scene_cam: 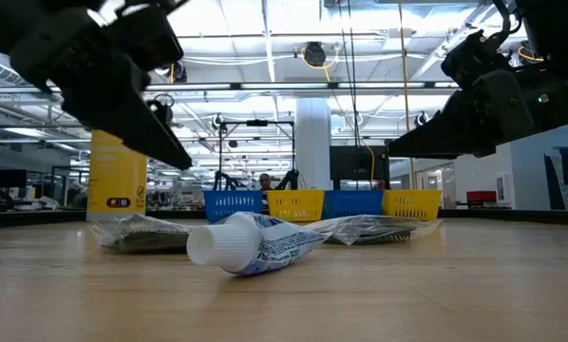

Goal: Pick & Place Travel size toiletries
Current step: Put the black comb into the left blue bin

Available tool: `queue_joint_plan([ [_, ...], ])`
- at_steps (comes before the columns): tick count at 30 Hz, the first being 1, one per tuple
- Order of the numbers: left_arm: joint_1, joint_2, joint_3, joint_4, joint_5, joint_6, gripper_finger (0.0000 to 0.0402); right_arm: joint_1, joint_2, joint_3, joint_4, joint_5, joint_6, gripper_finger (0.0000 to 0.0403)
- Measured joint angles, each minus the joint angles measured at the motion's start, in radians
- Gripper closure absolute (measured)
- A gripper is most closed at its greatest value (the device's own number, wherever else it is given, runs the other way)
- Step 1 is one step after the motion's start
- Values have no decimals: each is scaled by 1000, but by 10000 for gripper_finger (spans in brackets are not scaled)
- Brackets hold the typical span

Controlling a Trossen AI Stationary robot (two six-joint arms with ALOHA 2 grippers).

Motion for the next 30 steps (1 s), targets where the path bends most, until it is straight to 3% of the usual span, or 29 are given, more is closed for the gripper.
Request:
queue_joint_plan([
  [8, 58, 190, 0, 135, 103, -12, 131, 0, 0, -1, -9, 0, 6, 204],
  [14, 93, 252, 2, 147, 185, -30, 146, 0, 0, -1, -17, 2, 7, 204],
  [18, 103, 258, 2, 151, 226, -8, 203, -1, 0, -1, -17, 3, 7, 204],
  [27, 102, 259, 2, 177, 229, 63, 381, -1, 0, -1, -24, 3, 7, 204],
  [30, 103, 251, 1, 190, 222, 73, 391, -1, 0, -1, -24, 3, 7, 204],
])
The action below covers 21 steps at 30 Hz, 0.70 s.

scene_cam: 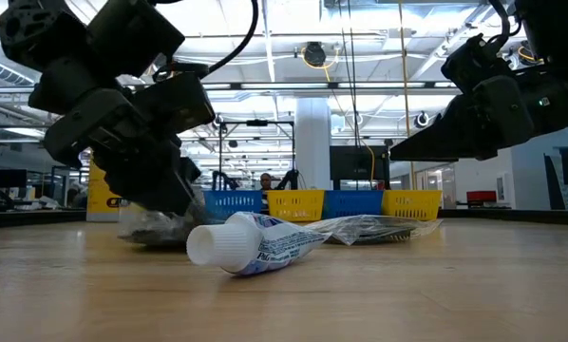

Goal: Pick & Place Travel size toiletries
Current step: Put the black comb into the left blue bin

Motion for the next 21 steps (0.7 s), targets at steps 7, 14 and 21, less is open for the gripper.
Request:
queue_joint_plan([
  [7, 33, -121, -3, -15, -124, -26, 398, 0, 0, 0, -1, 0, 0, 204],
  [14, 145, -281, 13, -6, -448, -20, 394, 0, 0, 0, 0, 1, 0, 204],
  [21, 400, -311, 14, 115, -642, -37, 390, 0, 0, 0, 0, 1, 0, 204],
])
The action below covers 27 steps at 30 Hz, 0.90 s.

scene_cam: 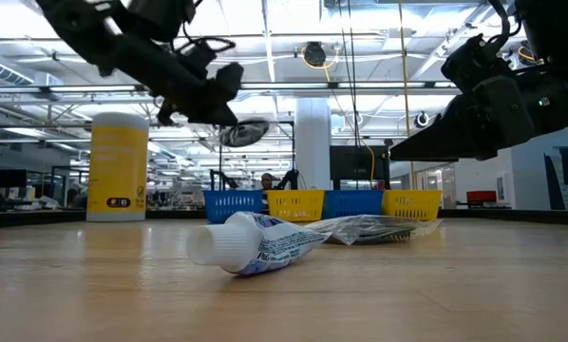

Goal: Pick & Place Travel size toiletries
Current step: Put the black comb into the left blue bin

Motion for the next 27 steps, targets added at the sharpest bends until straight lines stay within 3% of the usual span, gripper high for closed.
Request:
queue_joint_plan([
  [6, 224, 50, 0, 58, 55, -141, 399, 0, 0, 0, -1, 0, 0, 204],
  [10, 309, 112, 0, 86, 124, -217, 387, 0, 0, 0, -6, 0, 0, 204],
  [21, 355, 271, 0, 192, 184, -283, 382, 0, 0, 0, -7, 0, 0, 204],
  [27, 371, 251, 0, 188, 387, -218, 382, 0, 0, 0, -10, 0, 0, 204],
])
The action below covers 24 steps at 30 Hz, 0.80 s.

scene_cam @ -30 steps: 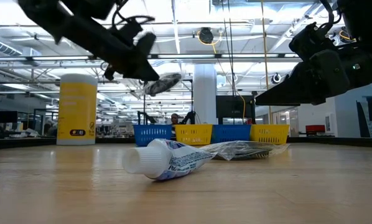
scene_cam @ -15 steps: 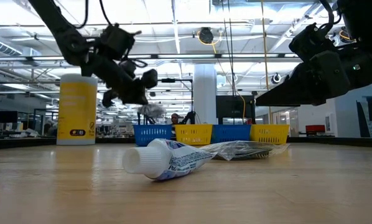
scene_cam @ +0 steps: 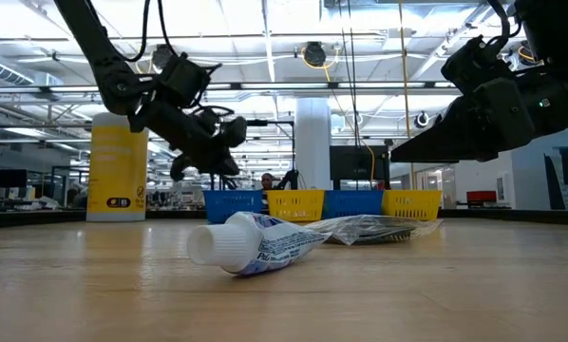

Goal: Pick & Place Travel size toiletries
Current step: Put the black comb into the left blue bin

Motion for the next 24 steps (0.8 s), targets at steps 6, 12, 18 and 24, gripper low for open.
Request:
queue_joint_plan([
  [6, 21, -9, 145, -332, 85, 79, 399, -7, 0, 0, 2, 0, 0, 204],
  [12, 8, 89, 351, -620, -39, 194, 400, -25, 0, 0, -3, -3, 19, 204],
  [18, 8, 197, 407, -670, -25, 209, 393, -26, 0, 0, -21, -4, 34, 204],
  [24, 8, 215, 412, -658, 17, 209, 398, -26, 0, 0, -20, -4, 34, 204],
])
